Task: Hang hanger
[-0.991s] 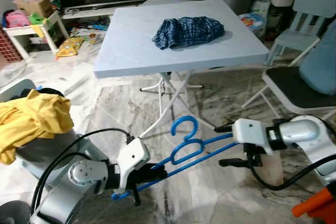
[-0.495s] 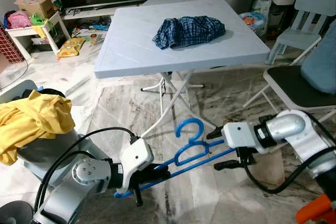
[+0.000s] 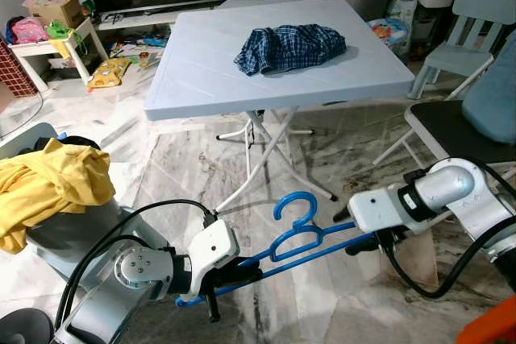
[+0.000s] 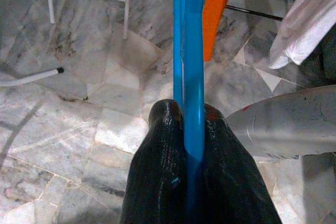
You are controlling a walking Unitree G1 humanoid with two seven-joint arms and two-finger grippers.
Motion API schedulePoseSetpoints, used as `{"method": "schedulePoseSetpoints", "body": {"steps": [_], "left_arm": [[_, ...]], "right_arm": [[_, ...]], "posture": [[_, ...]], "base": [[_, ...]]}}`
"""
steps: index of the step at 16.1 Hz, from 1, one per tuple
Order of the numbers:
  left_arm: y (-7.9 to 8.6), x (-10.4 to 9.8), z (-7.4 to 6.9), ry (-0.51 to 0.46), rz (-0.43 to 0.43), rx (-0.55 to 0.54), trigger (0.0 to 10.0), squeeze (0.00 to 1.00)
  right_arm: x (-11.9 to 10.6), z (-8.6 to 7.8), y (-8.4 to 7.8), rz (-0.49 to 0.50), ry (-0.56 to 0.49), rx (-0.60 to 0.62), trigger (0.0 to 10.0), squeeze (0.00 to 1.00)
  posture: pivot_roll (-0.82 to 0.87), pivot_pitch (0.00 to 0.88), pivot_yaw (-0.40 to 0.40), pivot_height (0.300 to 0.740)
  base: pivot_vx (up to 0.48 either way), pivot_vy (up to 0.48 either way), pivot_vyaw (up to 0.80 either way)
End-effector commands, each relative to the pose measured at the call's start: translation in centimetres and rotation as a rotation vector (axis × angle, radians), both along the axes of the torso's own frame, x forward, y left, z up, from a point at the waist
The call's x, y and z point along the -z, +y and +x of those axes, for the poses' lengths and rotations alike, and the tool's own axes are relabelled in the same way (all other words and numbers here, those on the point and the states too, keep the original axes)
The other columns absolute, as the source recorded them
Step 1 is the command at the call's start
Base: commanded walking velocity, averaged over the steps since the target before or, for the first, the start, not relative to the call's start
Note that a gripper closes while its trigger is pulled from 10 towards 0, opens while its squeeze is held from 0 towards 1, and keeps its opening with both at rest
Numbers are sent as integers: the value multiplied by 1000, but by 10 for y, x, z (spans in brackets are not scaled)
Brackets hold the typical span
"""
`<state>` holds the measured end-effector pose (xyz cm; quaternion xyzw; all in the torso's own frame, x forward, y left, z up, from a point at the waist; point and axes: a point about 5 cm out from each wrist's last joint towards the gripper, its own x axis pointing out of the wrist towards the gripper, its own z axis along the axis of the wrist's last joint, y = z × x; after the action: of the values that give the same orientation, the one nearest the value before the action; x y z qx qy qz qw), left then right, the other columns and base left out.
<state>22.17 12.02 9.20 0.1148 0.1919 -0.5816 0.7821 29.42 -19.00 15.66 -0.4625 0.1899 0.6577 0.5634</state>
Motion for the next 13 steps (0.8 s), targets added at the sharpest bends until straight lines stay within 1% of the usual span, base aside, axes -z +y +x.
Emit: {"method": "schedulePoseSetpoints", "body": {"steps": [1, 5, 8, 13], "left_arm": [[3, 0, 1, -15, 19, 5, 10000, 0], [2, 0, 0, -19, 16, 6, 10000, 0], [0, 1, -1, -19, 18, 13, 10000, 0], [-2, 1, -1, -26, 18, 14, 10000, 0]], "right_arm": [[0, 0, -2, -45, 6, -31, 0, 0], [1, 2, -4, -97, -15, -10, 0, 0], [8, 3, -6, -127, -12, 37, 0, 0], [13, 1, -10, -175, 10, 42, 0, 0]], "posture": [[-138, 0, 87, 740], [-138, 1, 88, 740], [-140, 4, 91, 740], [-141, 9, 87, 740]], "base": [[0, 0, 0], [0, 0, 0], [0, 0, 0], [0, 0, 0]]}}
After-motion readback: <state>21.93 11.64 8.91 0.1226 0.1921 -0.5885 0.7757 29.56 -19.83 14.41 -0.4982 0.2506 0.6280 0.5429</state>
